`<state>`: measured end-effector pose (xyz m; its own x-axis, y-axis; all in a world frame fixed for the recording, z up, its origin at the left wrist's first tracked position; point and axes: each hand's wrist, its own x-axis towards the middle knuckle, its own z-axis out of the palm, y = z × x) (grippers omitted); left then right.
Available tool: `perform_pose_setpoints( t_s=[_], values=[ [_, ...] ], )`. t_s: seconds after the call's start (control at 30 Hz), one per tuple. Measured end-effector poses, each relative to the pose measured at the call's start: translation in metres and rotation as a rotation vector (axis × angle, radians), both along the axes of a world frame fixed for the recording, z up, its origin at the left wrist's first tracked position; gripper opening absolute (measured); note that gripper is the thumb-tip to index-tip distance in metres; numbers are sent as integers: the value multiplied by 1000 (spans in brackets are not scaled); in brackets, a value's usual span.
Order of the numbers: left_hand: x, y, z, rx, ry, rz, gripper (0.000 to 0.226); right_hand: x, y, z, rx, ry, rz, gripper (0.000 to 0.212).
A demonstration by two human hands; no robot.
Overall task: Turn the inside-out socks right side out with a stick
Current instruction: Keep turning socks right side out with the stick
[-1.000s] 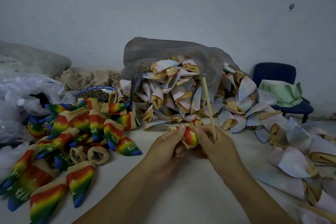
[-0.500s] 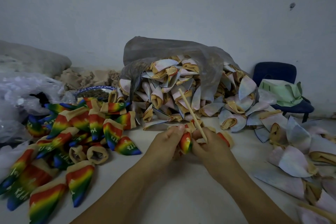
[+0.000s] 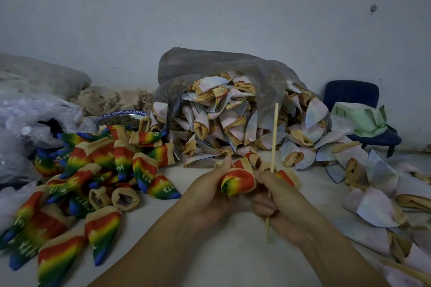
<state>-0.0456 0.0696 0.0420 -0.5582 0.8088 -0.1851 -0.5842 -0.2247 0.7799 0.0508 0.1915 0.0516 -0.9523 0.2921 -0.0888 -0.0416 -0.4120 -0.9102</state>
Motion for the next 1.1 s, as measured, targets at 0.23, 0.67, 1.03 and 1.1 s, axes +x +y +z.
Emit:
perform_pose_setpoints(
  t_s=[0.23,0.67,1.03,1.1],
  values=[
    [-6,-2,1,-80,143,58,53,3,1,-2,178,36,106,10],
    [-4,-5,-5,198,-102,-57,30,-2,-7,-4,60,17,40,15],
    [-6,2,-8,-320,535,259,14,-1,-4,-6,778,-109,-181,24],
    [-15,0,-12,-518,965,451,13,-3,1,-8,1040,-53,-330,23]
  ],
)
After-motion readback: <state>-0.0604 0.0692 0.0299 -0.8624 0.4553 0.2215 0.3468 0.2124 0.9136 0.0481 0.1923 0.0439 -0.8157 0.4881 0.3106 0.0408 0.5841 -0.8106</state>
